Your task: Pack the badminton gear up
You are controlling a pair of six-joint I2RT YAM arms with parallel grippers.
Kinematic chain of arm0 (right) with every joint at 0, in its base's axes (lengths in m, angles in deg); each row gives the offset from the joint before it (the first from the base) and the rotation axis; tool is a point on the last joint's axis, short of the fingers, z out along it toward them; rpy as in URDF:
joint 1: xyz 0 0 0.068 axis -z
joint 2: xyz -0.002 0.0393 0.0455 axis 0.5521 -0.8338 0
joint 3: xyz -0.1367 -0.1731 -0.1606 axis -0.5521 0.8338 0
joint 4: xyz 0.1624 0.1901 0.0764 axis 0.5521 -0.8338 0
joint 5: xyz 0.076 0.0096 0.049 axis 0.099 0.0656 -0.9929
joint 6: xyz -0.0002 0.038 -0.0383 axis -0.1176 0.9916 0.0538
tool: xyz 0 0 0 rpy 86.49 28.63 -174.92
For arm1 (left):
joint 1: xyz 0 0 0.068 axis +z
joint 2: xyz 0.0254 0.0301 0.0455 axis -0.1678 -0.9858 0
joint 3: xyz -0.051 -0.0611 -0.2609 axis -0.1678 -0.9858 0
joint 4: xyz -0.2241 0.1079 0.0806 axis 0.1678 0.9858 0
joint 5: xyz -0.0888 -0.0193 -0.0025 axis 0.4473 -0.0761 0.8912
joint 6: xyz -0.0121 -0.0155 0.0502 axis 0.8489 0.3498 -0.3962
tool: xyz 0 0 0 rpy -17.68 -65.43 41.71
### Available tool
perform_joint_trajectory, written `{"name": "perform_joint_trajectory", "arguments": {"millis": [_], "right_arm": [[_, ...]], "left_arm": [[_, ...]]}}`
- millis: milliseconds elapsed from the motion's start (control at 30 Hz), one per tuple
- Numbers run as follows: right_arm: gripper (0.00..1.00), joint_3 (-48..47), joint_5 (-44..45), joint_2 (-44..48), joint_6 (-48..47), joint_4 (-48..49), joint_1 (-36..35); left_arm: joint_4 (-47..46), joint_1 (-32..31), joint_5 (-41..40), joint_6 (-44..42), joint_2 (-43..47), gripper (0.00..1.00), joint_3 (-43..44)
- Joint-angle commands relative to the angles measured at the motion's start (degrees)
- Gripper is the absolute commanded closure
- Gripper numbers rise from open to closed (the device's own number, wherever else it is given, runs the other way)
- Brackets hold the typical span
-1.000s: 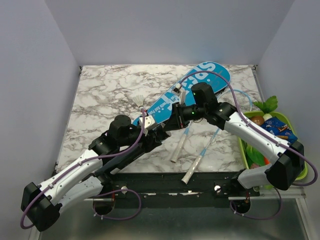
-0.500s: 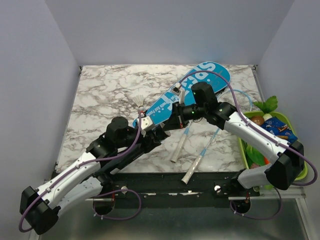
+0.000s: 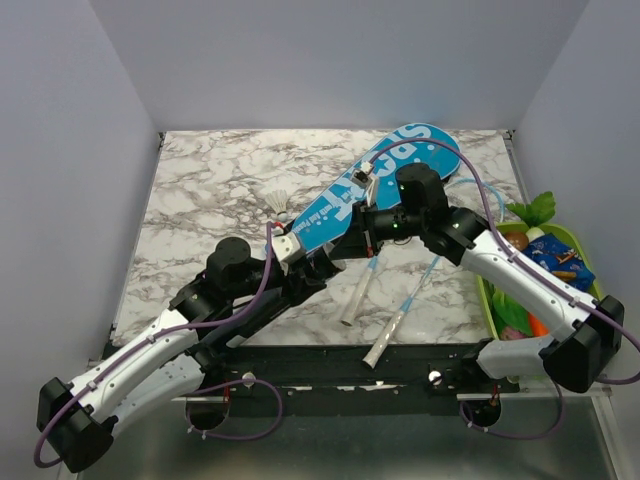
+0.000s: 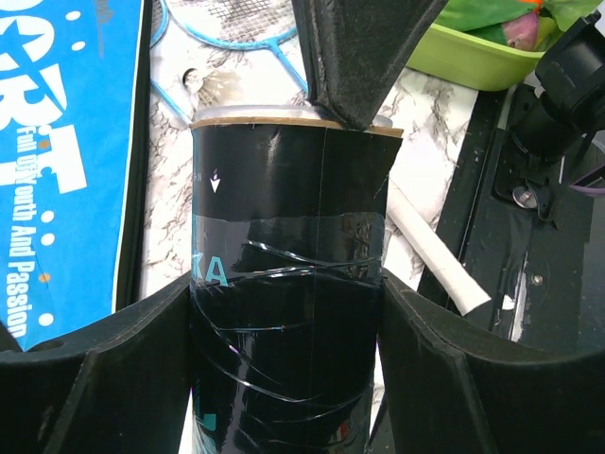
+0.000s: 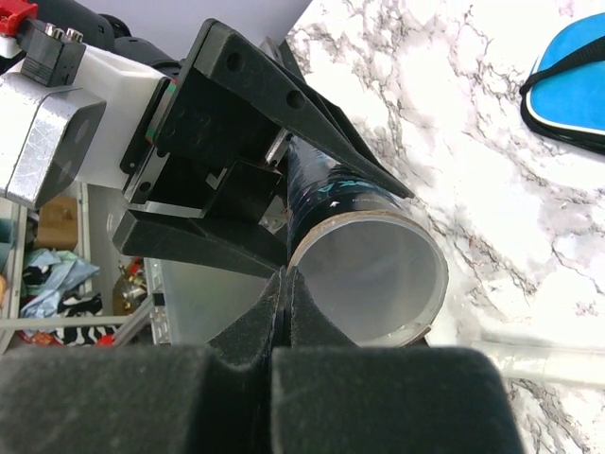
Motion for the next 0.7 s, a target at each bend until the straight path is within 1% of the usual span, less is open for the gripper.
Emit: {"name": "perform_joint_trajectory", "arguments": {"millis": [0, 200, 267, 300, 333, 400, 433, 667], "right_arm": [[1.00, 0.33, 0.33, 2.93, -0.50, 0.62, -0.40], [0.99, -0.46, 3.31, 4.60, -1.82, -1.83, -0.14], [0.99, -1.34, 6.38, 5.30, -3.22, -3.50, 0.04], [1.00, -1.60, 8.05, 5.91, -4.01, -5.95, 0.13], [0.99, -1.96, 12.15, 6.18, -5.50, -7.19, 0.21], [1.00, -1.87, 15.78, 6.80, -6.91, -10.00, 0.83], [1.00, -1.52, 19.36, 7.32, -7.35, -10.71, 1.18], [1.00, 3.66, 31.87, 7.94, -7.27, -13.79, 5.13]], "left_arm": [[-1.53, -0.18, 1.25, -0.13, -0.07, 1.00, -0.30], [-1.36, -0.45, 1.25, -0.13, -0.07, 1.00, -0.38], [-1.36, -0.53, 1.07, -0.13, 0.11, 1.00, -0.30], [-1.36, -0.62, 0.90, -0.22, 0.28, 1.00, -0.30], [-1.10, -0.62, 0.72, -0.22, 0.46, 1.00, -0.21], [-0.92, -0.62, -0.15, -0.40, 0.72, 1.00, -0.21], [-0.57, -0.71, -0.51, -0.48, 1.07, 1.00, -0.21], [0.84, -0.80, -3.58, -0.57, 2.22, 1.00, 0.49]]}}
